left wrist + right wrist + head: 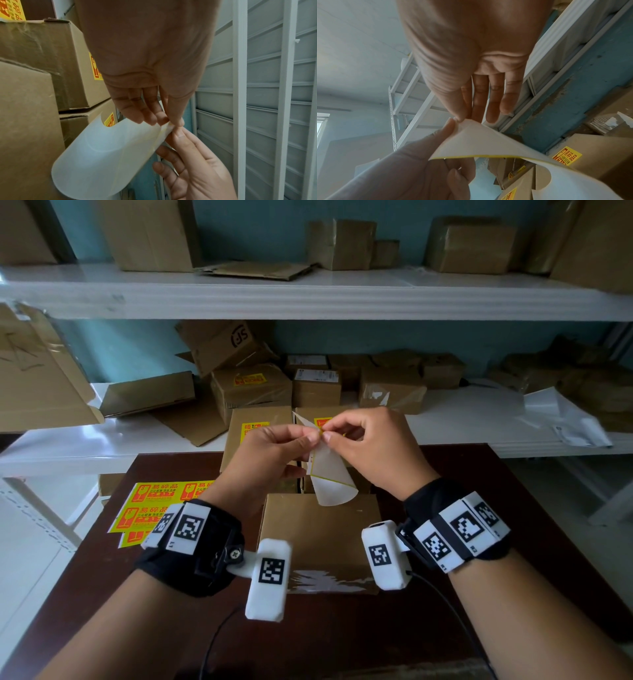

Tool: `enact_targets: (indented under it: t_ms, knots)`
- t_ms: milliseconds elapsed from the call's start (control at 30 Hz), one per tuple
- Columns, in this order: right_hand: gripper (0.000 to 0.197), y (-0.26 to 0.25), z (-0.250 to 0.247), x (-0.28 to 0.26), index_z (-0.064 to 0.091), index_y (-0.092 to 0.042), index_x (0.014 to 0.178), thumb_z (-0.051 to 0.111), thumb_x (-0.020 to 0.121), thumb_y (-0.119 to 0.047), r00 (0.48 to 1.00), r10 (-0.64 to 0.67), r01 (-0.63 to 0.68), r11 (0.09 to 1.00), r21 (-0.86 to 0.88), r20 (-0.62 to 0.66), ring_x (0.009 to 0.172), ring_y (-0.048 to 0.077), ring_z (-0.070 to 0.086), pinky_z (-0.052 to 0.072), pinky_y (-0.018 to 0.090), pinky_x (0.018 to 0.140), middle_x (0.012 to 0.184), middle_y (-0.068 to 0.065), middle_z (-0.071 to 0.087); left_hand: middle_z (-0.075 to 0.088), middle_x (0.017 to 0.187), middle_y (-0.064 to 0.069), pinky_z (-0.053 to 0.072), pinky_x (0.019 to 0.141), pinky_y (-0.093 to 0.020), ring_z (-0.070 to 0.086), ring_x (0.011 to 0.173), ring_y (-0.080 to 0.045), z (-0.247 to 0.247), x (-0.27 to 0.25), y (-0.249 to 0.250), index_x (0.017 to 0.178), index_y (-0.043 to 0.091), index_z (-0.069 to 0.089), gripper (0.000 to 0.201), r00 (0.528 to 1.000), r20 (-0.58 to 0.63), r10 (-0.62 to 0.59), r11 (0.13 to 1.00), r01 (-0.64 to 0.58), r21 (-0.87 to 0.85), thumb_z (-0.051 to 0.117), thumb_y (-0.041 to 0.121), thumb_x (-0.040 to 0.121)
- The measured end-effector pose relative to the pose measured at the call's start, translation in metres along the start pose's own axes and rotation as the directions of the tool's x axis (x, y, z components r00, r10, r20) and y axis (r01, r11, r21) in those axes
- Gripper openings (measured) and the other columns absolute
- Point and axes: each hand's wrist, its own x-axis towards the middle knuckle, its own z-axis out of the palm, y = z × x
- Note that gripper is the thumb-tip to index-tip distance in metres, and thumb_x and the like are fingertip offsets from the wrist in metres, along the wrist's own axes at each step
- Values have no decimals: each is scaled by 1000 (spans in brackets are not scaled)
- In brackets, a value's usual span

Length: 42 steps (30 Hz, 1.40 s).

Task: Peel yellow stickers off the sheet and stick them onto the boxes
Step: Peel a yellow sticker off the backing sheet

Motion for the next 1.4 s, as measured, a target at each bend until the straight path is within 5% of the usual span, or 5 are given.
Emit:
enact_targets:
  t_ms: [433, 967, 1100, 1400]
  knots:
    - [12, -2, -3, -2, 80, -30, 90, 69, 89, -36, 1000, -23, 24, 999, -47, 11, 78, 1, 66, 57, 31, 72, 82, -15, 74, 67, 110, -30, 51, 88, -50, 61, 94, -31, -1, -1, 0, 106, 0, 73, 25, 1000, -6, 5, 997, -4, 72, 66, 21, 93]
    - [12, 0, -2, -1, 80, -27, 90, 69, 91, -32, 999, -18, 21, 998, -60, 46, 78, 3, 66, 58, 35, 75, 82, -15, 73, 67, 101, -28, 49, 78, -40, 59, 88, -24, -2, 1, 0, 107, -1, 72, 23, 1000, -8, -14, 996, 15, 93, 65, 17, 94]
    - [9, 0, 0, -1, 80, -28, 93, 73, 88, -29, 998, -18, 21, 999, -46, 55, 76, 0, 66, 58, 30, 74, 81, -16, 72, 65, 88, -15, 50, 70, -31, 60, 81, -19, -1, 2, 1, 104, 0, 71, 19, 1000, -16, -22, 996, 23, 87, 61, 15, 97]
    - [14, 1, 2, 0, 81, -27, 97, 77, 84, -28, 998, -58, 59, 997, -52, 30, 70, -4, 56, 49, 24, 70, 80, -18, 65, 66, 93, -15, 49, 77, -39, 57, 88, -25, -1, 0, -2, 94, 8, 70, 17, 1000, 2, 18, 996, -18, 82, 57, 16, 99]
